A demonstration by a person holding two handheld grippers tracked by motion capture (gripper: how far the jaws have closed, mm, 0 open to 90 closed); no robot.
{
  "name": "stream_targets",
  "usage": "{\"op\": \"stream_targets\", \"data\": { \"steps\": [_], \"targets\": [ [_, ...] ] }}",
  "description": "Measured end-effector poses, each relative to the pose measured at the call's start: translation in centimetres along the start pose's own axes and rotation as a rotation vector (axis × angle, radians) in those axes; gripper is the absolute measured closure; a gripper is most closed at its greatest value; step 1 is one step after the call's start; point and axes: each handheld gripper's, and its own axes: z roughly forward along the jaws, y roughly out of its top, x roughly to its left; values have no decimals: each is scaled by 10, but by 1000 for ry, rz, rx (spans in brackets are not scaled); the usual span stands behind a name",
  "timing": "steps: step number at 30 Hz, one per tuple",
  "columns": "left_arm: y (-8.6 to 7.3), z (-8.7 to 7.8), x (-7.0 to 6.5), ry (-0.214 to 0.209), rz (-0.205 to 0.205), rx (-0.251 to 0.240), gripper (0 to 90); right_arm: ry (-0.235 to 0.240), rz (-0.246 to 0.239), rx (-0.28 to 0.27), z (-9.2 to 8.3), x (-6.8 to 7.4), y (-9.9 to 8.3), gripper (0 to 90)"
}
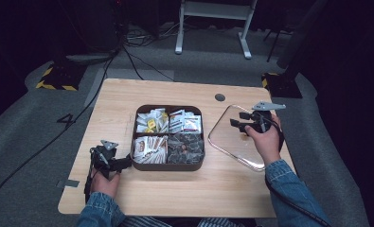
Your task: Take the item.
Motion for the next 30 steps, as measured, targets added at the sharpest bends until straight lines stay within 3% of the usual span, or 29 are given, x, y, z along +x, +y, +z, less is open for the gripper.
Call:
{"op": "stream_targets", "data": {
  "steps": [6, 10, 17, 27, 30],
  "targets": [
    [0, 0, 0, 0, 0, 0, 89, 57, -45, 5, 13, 24, 14, 430],
    [0, 0, 0, -1, 0, 0, 89, 88, -45, 5, 23, 40, 24, 373],
    [0, 0, 0, 0, 0, 0, 89, 138, -87, 35, 38, 69, 39, 255],
    [1, 1, 2, -9, 14, 0, 88, 223, -120, 68, 64, 97, 54, 292],
    [1, 1, 2, -9, 14, 0, 88, 195, -150, 63, 69, 106, 58, 324]
  ]
}}
